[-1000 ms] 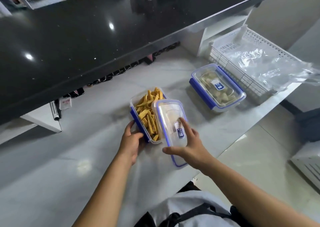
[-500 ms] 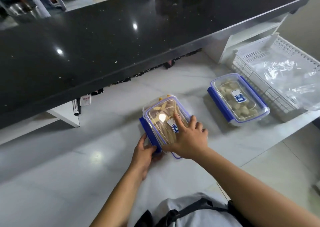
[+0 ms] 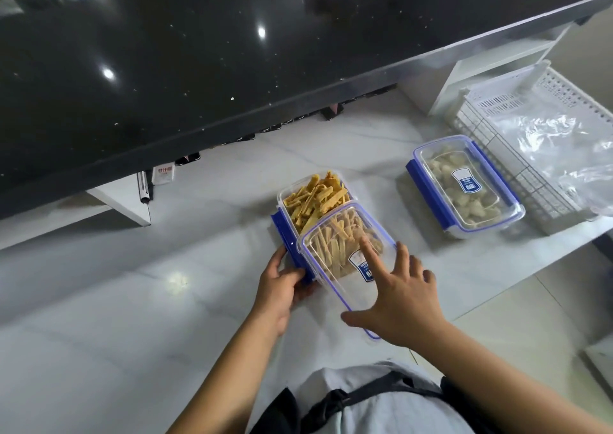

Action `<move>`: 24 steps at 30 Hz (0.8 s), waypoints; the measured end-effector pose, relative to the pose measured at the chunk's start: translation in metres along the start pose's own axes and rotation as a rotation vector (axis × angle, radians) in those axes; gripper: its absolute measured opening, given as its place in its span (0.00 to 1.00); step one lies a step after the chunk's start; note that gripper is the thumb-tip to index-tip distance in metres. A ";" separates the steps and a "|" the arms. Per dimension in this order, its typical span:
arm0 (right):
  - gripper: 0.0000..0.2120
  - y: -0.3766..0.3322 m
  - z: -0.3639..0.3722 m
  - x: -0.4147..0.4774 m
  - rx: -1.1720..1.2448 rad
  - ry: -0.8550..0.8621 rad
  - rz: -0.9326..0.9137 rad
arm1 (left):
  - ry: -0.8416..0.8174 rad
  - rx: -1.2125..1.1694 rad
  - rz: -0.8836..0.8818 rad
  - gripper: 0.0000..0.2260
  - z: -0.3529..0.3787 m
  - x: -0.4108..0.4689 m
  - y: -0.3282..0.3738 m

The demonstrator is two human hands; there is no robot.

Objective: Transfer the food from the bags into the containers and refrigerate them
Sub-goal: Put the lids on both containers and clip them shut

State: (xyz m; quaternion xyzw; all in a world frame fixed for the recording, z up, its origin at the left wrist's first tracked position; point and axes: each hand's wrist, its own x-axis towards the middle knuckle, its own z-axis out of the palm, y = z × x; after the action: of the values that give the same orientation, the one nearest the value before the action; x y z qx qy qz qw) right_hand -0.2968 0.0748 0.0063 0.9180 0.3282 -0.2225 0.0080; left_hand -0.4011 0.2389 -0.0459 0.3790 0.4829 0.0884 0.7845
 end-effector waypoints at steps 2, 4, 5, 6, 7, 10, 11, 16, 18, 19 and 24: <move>0.61 0.001 0.002 -0.005 0.002 0.001 0.014 | -0.002 0.009 -0.008 0.23 -0.001 0.000 0.000; 0.61 0.000 0.001 -0.005 0.014 0.010 0.022 | -0.006 0.014 -0.021 0.23 -0.002 0.001 0.000; 0.61 -0.001 0.000 -0.005 0.026 0.016 0.023 | -0.009 0.019 -0.026 0.23 -0.003 0.001 0.000; 0.61 -0.002 -0.001 -0.006 0.041 0.022 0.022 | -0.014 0.023 -0.024 0.23 -0.003 0.000 0.000; 0.61 -0.003 -0.003 -0.006 0.060 0.031 0.017 | -0.018 0.021 -0.018 0.23 -0.003 0.000 0.001; 0.60 -0.002 -0.007 -0.010 0.094 0.064 0.013 | -0.026 0.016 -0.006 0.21 -0.001 -0.003 0.003; 0.60 -0.001 -0.008 -0.010 0.100 0.072 0.020 | -0.026 0.020 -0.006 0.21 -0.001 -0.005 0.002; 0.58 0.008 -0.016 -0.008 0.086 0.086 0.065 | -0.043 0.033 -0.019 0.21 -0.002 -0.010 -0.001; 0.57 0.012 -0.018 -0.006 0.048 0.077 0.078 | -0.061 0.019 -0.031 0.22 -0.002 -0.013 -0.002; 0.56 0.013 -0.019 -0.003 0.024 0.068 0.079 | -0.062 0.016 -0.035 0.23 -0.002 -0.014 -0.003; 0.56 0.006 -0.025 0.013 0.001 0.067 0.061 | -0.044 0.029 -0.028 0.23 0.000 -0.018 -0.003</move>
State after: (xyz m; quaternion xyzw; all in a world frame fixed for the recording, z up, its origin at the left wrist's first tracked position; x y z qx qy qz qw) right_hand -0.2743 0.0816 0.0226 0.9346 0.2999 -0.1914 0.0035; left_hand -0.4111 0.2270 -0.0353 0.3854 0.4719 0.0619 0.7905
